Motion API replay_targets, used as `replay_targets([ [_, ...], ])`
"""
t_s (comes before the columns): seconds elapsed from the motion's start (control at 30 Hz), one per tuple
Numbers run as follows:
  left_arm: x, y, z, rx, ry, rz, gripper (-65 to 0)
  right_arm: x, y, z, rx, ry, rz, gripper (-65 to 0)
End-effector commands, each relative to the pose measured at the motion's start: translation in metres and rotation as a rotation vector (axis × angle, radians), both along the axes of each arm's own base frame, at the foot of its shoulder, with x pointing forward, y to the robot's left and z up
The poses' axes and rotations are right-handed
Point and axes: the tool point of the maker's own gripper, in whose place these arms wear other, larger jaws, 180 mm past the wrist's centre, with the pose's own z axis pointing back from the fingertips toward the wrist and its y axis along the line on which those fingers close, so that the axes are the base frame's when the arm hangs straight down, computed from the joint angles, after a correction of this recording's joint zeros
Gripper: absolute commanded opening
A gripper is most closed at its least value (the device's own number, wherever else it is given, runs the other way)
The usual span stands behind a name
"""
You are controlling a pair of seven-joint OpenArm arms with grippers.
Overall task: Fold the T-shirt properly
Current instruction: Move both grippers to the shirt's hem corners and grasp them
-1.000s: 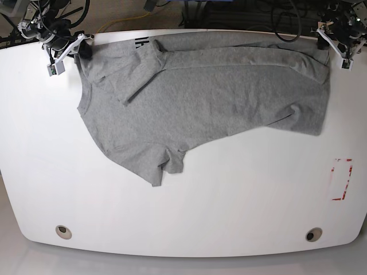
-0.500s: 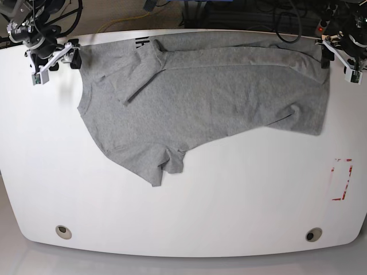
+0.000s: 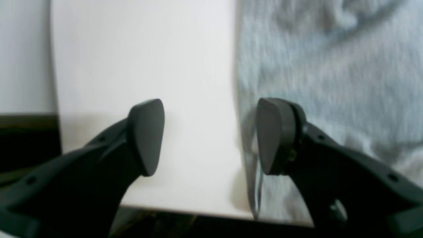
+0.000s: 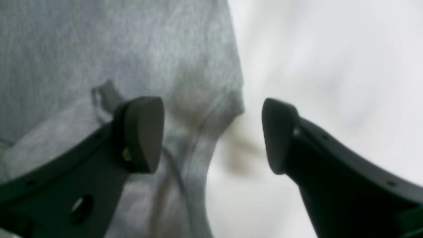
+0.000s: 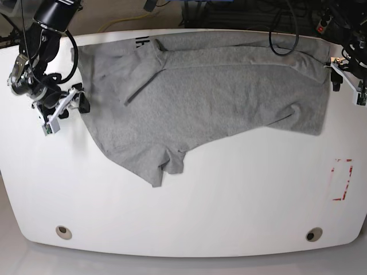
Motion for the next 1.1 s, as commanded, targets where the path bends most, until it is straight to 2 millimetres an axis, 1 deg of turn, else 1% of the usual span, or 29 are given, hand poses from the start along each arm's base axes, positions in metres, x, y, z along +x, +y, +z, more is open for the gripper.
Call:
replay_targets([
  [0.0, 0.005, 0.005, 0.012, 0.037, -0.027, -0.007, -24.3, 0.022, -0.007, 0.009, 0.012, -0.038, 0.008, -20.6],
  [0.07, 0.012, 0.007, 0.017, 0.049, -0.044, -0.002, -24.3, 0.038, -0.005, 0.005, 0.038, -0.037, 0.018, -20.6],
  [0.2, 0.022, 0.011, 0.023, 0.074, -0.061, 0.005, -24.3, 0.070, 0.009, 0.001, 0.083, -0.053, 0.058, -20.6],
  [0.37, 0.045, -0.004, 0.029, 0.075, -0.091, -0.045, -24.3, 0.101, 0.025, -0.003, 0.122, -0.067, 0.096, -20.6],
  [0.43, 0.059, -0.014, 0.030, 0.078, -0.100, -0.080, -24.3, 0.113, 0.031, -0.007, 0.146, -0.069, 0.099, -20.6],
  [0.5, 0.068, -0.019, 0.028, 0.062, -0.105, -0.094, -24.3, 0.120, 0.033, -0.010, 0.155, -0.072, 0.098, -20.6],
  [0.57, 0.079, -0.020, 0.024, 0.036, -0.107, -0.094, -24.3, 0.131, 0.038, -0.010, 0.166, -0.083, 0.103, -20.6],
  [0.73, 0.103, -0.012, 0.009, -0.053, -0.109, -0.053, -24.3, 0.142, 0.047, -0.020, 0.178, -0.069, 0.109, -20.6],
  [0.8, 0.108, -0.009, 0.006, -0.073, -0.105, -0.044, -24.3, 0.141, 0.051, -0.023, 0.182, -0.060, 0.116, -20.6],
  [0.87, 0.111, -0.003, 0.005, -0.077, -0.099, -0.037, -24.3, 0.142, 0.066, -0.026, 0.202, -0.058, 0.132, -20.6],
  [0.97, 0.117, -0.001, -0.001, -0.103, -0.098, -0.029, -24.3, 0.142, 0.078, -0.028, 0.220, -0.055, 0.142, -20.6],
  [1.03, 0.122, -0.001, -0.005, -0.133, -0.122, -0.032, -24.3, 0.142, 0.081, -0.029, 0.225, -0.053, 0.144, -20.8],
  [1.07, 0.123, 0.000, -0.006, -0.139, -0.133, -0.033, -24.3, 0.142, 0.087, -0.031, 0.235, -0.052, 0.149, -21.4],
])
